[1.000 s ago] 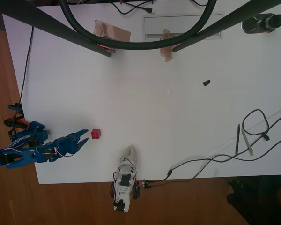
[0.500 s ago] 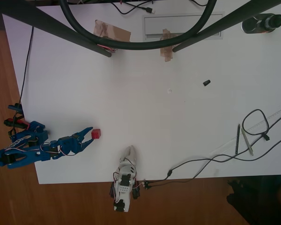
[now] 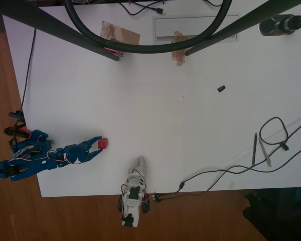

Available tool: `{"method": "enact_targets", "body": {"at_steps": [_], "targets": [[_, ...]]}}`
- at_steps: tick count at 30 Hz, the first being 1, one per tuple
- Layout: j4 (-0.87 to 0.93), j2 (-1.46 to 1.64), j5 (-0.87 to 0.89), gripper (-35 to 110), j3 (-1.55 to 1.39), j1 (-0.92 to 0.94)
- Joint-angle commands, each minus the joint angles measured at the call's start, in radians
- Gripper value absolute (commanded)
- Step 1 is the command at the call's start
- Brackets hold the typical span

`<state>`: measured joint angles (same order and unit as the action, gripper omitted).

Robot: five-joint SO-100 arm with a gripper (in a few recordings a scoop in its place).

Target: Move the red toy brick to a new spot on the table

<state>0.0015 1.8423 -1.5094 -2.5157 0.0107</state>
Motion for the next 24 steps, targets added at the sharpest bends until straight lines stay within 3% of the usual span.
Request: {"method": "enact_targets", "body": {"at_steps": [1,11,18,24], "targets": [[-0.095,0.003,-0.014,19,-0.031,-0.006],[-0.08,0.014,-0.035,1,-0.015,0.0],[0.202,0.081,0.054,0,0.23,0.08],[0.446,0.137,0.043,0,0.405,0.313]]}}
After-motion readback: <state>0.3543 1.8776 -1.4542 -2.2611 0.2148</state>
